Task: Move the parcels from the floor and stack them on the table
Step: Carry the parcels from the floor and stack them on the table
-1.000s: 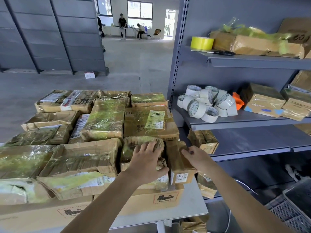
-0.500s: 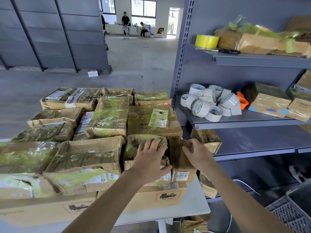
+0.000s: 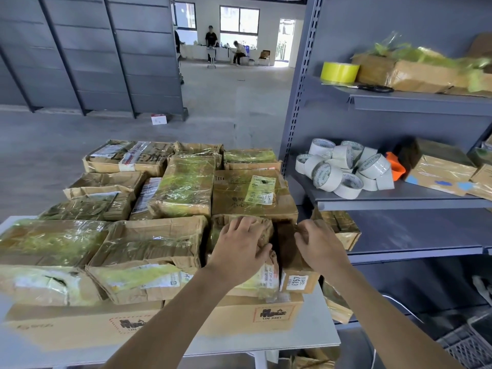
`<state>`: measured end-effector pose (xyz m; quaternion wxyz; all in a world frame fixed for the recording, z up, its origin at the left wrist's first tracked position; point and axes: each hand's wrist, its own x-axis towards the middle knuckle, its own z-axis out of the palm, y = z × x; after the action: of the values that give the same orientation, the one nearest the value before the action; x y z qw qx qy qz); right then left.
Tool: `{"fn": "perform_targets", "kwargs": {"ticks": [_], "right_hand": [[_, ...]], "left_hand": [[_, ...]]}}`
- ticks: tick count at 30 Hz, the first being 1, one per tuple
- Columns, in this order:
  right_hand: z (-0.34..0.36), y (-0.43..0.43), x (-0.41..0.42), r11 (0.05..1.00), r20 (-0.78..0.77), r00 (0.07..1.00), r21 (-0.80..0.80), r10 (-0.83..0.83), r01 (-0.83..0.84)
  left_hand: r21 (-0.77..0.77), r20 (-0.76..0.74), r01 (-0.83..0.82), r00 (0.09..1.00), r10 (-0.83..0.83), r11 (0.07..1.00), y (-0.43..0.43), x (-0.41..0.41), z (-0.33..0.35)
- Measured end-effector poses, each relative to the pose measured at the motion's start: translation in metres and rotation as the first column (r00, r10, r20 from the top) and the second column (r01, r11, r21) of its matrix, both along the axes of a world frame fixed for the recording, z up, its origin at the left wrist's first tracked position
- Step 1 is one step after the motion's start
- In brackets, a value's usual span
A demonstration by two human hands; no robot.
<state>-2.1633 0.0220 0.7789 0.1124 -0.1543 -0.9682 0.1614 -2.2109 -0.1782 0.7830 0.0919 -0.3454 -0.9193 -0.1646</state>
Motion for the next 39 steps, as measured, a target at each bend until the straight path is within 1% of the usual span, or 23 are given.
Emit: {"fn": "perform_targets", "kwargs": {"ticks": [4,9,13,17,19,22,24,27,29,32,34,37,39], "right_hand": [[0.012,-0.016,-0.005,0.997,-0.066,0.995,-0.002,0.077,-0.077],[0.027,-0.031,-0.01,0.981,-0.124,0.976,-0.058,0.179,-0.187],[0.035,-0.038,-0.009,0.947,-0.167,0.947,-0.122,0.275,-0.297],[0.034,-0.044,-0.005,0.919,-0.133,0.921,-0.102,0.367,-0.381],[0.031,-0.045,-0.003,0.907,-0.085,0.909,-0.079,0.408,-0.414],[0.027,-0.046,-0.002,0.915,0.011,0.917,-0.076,0.398,-0.396],[0.024,-0.046,0.0,0.924,0.063,0.923,-0.09,0.379,-0.373],[0.02,-0.048,0.002,0.937,0.141,0.926,-0.072,0.349,-0.342],[0.016,-0.05,0.003,0.949,0.192,0.93,-0.068,0.315,-0.308],[0.013,-0.054,0.003,0.959,0.268,0.921,-0.061,0.284,-0.278],[0.013,-0.058,0.004,0.958,0.258,0.923,-0.071,0.285,-0.276],[0.018,-0.066,0.007,0.959,0.211,0.938,-0.122,0.277,-0.256],[0.019,-0.065,0.007,0.976,0.195,0.956,-0.068,0.218,-0.209]], "left_hand": [[0.032,0.009,-0.077,0.997,0.076,0.997,-0.012,-0.001,0.011],[0.068,0.059,-0.19,0.981,0.186,0.979,-0.03,0.002,0.028],[0.054,0.06,-0.289,0.956,0.286,0.956,-0.038,0.01,0.036],[0.017,0.094,-0.4,0.913,0.397,0.916,-0.043,0.022,0.032],[-0.011,0.103,-0.454,0.886,0.452,0.891,-0.046,0.026,0.028],[-0.075,0.112,-0.497,0.857,0.502,0.865,-0.053,0.03,0.021],[-0.101,0.134,-0.496,0.852,0.506,0.862,-0.058,0.032,0.018],[-0.142,0.14,-0.456,0.869,0.474,0.878,-0.068,0.033,0.014],[-0.176,0.131,-0.394,0.899,0.418,0.902,-0.075,0.034,0.011],[-0.277,0.066,-0.277,0.95,0.305,0.92,-0.085,0.033,0.006],[-0.306,0.023,-0.237,0.966,0.256,0.922,-0.089,0.032,0.004],[-0.316,-0.003,-0.217,0.974,0.228,0.924,-0.092,0.034,0.001],[-0.329,-0.004,-0.204,0.977,0.214,0.922,-0.093,0.034,-0.001]]}}
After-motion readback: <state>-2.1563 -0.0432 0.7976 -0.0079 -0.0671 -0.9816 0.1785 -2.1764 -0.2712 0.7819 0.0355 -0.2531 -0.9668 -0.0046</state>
